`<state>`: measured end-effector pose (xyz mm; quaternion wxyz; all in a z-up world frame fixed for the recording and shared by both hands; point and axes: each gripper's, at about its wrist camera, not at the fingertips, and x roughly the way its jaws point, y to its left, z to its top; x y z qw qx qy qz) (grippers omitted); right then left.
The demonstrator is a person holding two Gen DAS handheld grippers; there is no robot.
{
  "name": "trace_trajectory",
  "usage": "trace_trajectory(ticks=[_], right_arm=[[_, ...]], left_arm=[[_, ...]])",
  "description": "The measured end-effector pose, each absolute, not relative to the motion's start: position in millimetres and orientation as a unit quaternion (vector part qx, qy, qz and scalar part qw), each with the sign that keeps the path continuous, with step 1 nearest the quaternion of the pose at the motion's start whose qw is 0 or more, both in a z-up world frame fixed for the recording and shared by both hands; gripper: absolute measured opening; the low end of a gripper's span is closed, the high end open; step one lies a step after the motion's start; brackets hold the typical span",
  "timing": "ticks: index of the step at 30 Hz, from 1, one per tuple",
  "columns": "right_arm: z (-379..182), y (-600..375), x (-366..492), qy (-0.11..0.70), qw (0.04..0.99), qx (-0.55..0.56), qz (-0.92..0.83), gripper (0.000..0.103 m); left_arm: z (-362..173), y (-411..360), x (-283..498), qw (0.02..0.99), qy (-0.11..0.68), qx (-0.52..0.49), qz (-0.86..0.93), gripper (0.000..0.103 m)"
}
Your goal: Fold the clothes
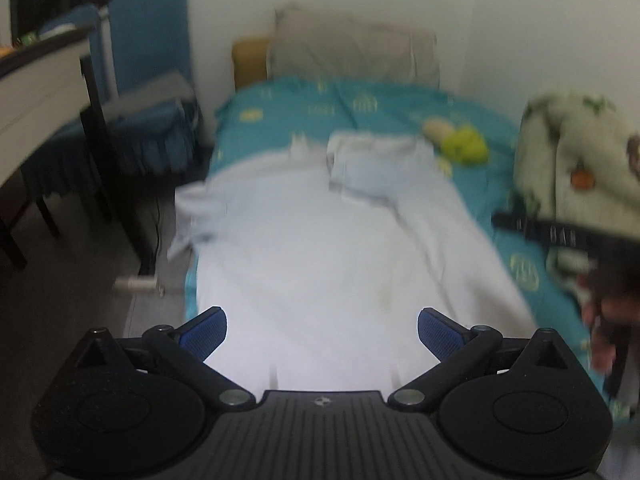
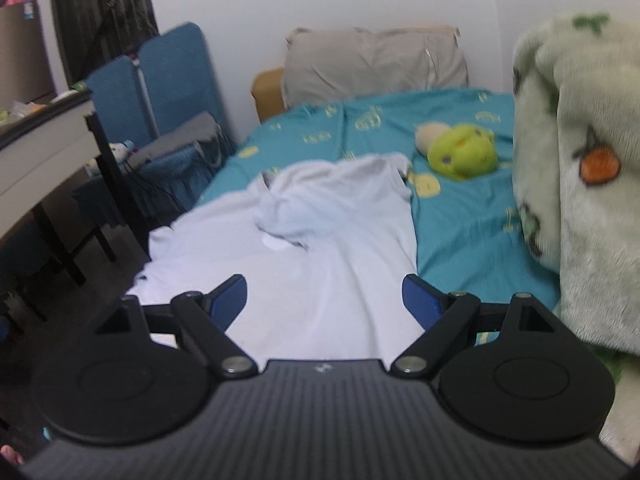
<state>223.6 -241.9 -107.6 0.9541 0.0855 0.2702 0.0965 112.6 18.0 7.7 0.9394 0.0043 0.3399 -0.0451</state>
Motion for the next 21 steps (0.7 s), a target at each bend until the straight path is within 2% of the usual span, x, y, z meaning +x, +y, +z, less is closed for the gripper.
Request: trace_trajectory(ticks=[4,7,12,21], right_arm=[[-98.1,-239.0,212.0,0.243,0.96,0.083,0.108,0.086],[-99.1,-235.3,209.3,0.235,0.962,0.083,0.111,0.086],[-110.1,-227.6,212.5,0.24,0.961,0.081,0.11,0.086],[-131.7,-208.5,226.7,0.268,0.954,0.056,0.122,0.086]], left_arm=[[0.1,18.5,128.9,0.956,0.285,-0.061,-0.02,0.103],[-24.3,24.8,134.9,0.962,0.269,-0.05,-0.005,0.103],[-63.7,45.6,141.0,0.957,0.287,-0.048,-0.007,0.103],[-58.1,61.3,137.1,0.951,0.299,-0.06,-0.055,0.103]])
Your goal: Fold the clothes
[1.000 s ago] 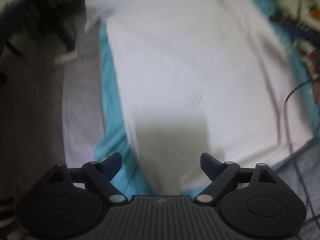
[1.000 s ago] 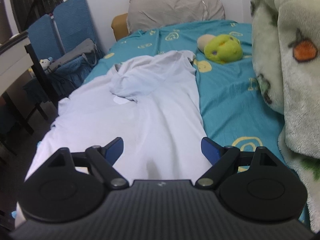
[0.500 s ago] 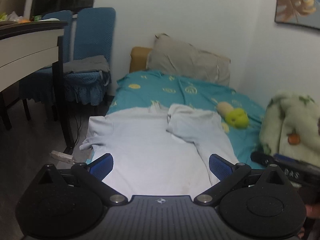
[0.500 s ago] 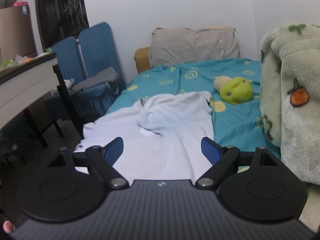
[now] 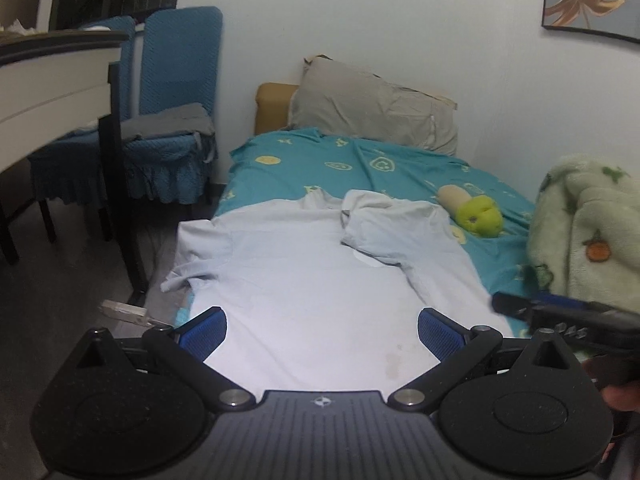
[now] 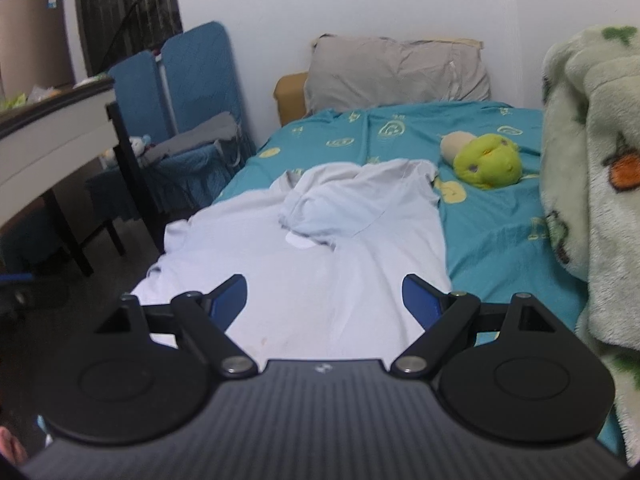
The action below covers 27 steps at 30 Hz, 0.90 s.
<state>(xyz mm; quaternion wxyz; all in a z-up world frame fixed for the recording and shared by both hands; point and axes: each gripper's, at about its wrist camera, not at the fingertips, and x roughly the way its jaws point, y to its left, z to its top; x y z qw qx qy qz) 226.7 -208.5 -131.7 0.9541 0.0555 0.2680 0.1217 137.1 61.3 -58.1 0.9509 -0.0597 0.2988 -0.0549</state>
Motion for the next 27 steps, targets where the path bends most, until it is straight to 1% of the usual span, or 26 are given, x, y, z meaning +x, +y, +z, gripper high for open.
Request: trace_trajectory(ticks=[3,8,11,15,18,22,25,27], right_arm=[[-135.6,-187.3,237.9,0.284,0.947,0.017,0.15,0.086],[-129.5,-125.2,273.1,0.294,0.929,-0.077,0.213,0.085],[-126.7,-68.7,301.6,0.293,0.911,-0.122,0.264,0.085],[-129.7,14.1,342.4,0.296,0.883,-0.146,0.333,0.085],[-140.8,71.4,370.7,0.291,0.865,-0.182,0.365,0.085],[-169.6,127.1,409.4,0.314,0.844,-0.225,0.372,0.085],[-195.7,162.9,426.2,0.33,0.818,-0.281,0.378,0.077],[-208.3,181.8,427.4,0.328,0.803,-0.307,0.391,0.077]], left_arm=[[-56.9,74.3,133.3,0.945,0.308,-0.08,-0.072,0.103],[-61.1,105.9,124.4,0.943,0.315,-0.092,-0.054,0.103],[-63.6,130.0,121.9,0.943,0.314,-0.108,-0.032,0.103],[-69.9,156.1,122.7,0.94,0.322,-0.117,-0.006,0.103],[-76.5,167.7,123.0,0.94,0.323,-0.108,0.002,0.103],[-90.3,181.0,132.2,0.933,0.337,-0.122,0.011,0.103],[-98.2,186.2,138.2,0.929,0.345,-0.131,0.011,0.103],[-102.0,190.4,140.6,0.928,0.347,-0.137,0.016,0.103]])
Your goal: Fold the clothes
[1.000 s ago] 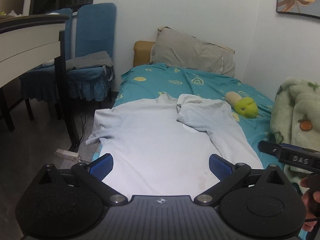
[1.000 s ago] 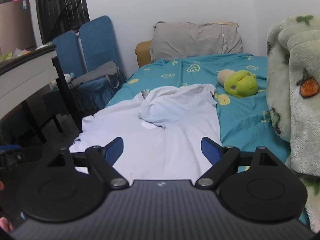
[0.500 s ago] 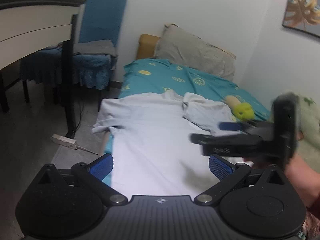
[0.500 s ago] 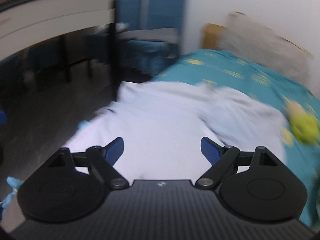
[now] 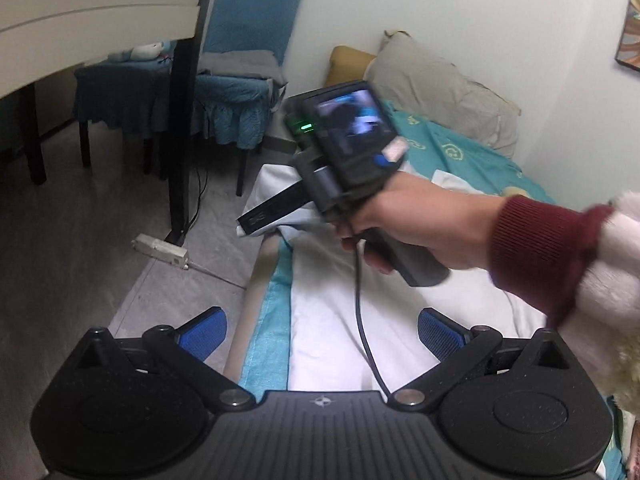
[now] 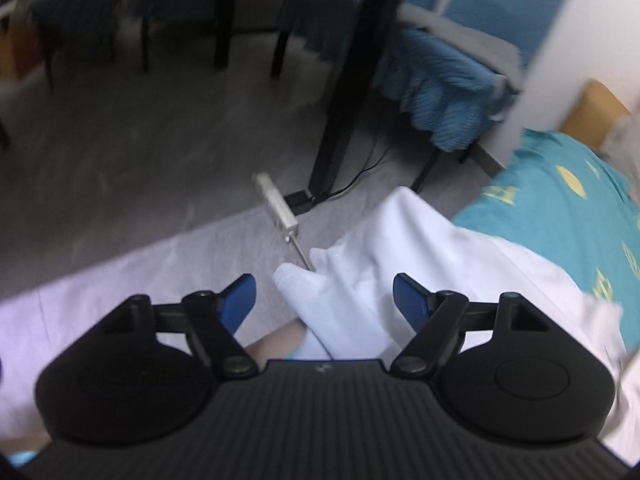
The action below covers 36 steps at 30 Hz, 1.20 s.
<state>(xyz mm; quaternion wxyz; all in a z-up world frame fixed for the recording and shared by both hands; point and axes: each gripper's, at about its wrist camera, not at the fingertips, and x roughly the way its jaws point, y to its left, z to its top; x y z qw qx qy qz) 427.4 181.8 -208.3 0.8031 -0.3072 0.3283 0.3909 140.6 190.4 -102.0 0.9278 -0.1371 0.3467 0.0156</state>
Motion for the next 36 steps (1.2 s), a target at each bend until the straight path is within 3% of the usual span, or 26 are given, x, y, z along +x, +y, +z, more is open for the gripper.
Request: trace_trajectory(ticks=[4,7,9,10,11,18,25,30,36], right_arm=[[-232.8,209.0,424.1,0.324,0.777,-0.36,0.403,0.075],[-250.5,224.5,427.0,0.329,0.765,-0.4,0.382,0.061],[-259.8,228.1,429.0,0.331,0.76,-0.42,0.369,0.042],[-261.6,227.9,430.6,0.332,0.763,-0.423,0.358,0.018],[-260.4,226.0,432.4,0.334,0.771,-0.416,0.347,0.007],[-191.7,174.6,443.8,0.281,0.87,-0.264,0.309,0.004],[-121.8,41.7,452.6,0.236,0.947,-0.039,0.215,0.004],[-148.4,-84.9,447.8,0.263,0.951,0.12,0.109,0.004],[-201.0,-158.0,437.5,0.323,0.93,0.157,0.081,0.007]], left_arm=[[-109.4,196.1,145.3,0.923,0.356,-0.148,0.016,0.103],[-113.4,195.2,148.4,0.921,0.361,-0.146,0.019,0.103],[-115.4,193.1,150.7,0.92,0.364,-0.143,0.019,0.103],[-116.8,190.9,151.7,0.92,0.365,-0.141,0.021,0.103],[-118.2,188.6,152.7,0.919,0.367,-0.139,0.023,0.103],[-124.3,177.8,154.0,0.917,0.365,-0.159,0.012,0.103],[-111.8,152.5,144.1,0.938,0.317,-0.138,-0.012,0.103],[-111.8,137.0,148.5,0.936,0.322,-0.136,-0.027,0.103],[-120.1,121.4,157.4,0.935,0.334,-0.118,-0.03,0.103]])
